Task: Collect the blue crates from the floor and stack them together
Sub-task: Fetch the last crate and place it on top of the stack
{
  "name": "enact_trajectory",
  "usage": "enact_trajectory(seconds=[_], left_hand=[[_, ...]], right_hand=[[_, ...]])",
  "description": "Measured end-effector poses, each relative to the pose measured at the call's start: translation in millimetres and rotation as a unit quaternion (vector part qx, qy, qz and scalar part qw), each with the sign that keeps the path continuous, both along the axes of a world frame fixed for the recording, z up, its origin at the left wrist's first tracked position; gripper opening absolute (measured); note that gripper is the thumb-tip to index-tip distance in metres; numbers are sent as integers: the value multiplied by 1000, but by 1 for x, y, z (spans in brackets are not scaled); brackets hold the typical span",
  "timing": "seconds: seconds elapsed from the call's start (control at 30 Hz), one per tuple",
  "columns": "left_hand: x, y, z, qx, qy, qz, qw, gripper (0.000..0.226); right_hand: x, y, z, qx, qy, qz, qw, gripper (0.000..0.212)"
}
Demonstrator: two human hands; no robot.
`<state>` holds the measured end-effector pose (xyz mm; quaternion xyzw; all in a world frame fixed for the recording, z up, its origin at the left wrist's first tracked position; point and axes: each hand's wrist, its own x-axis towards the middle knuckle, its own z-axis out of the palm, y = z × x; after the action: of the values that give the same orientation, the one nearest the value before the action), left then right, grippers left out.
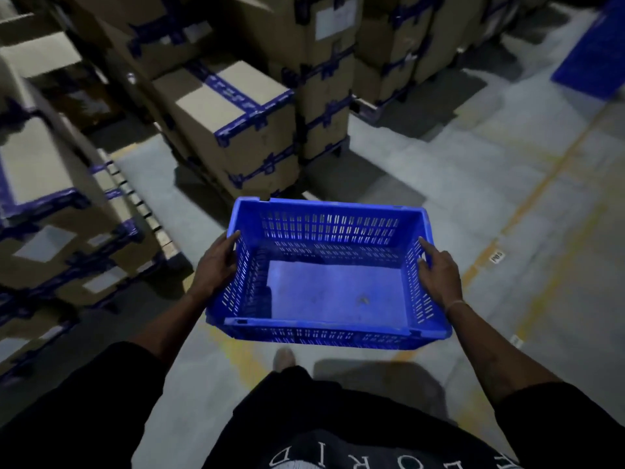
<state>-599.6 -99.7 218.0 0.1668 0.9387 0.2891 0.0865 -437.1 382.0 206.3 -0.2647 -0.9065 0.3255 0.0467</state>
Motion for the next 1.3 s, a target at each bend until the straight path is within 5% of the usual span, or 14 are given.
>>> enact_trajectory(seconds=[0.6, 1.07, 1.3], left_hand=[[-379, 323, -8, 39, 19, -238, 970, 64], [-514, 631, -21, 102, -69, -344, 931, 76], [-552, 802, 4, 52, 27, -333, 941, 64]], right_hand=[[-172, 197, 9, -4, -22, -247, 969, 55], [-260, 437, -9, -4, 10, -329, 944, 60], [-297, 596, 17, 2, 1, -330, 944, 61]])
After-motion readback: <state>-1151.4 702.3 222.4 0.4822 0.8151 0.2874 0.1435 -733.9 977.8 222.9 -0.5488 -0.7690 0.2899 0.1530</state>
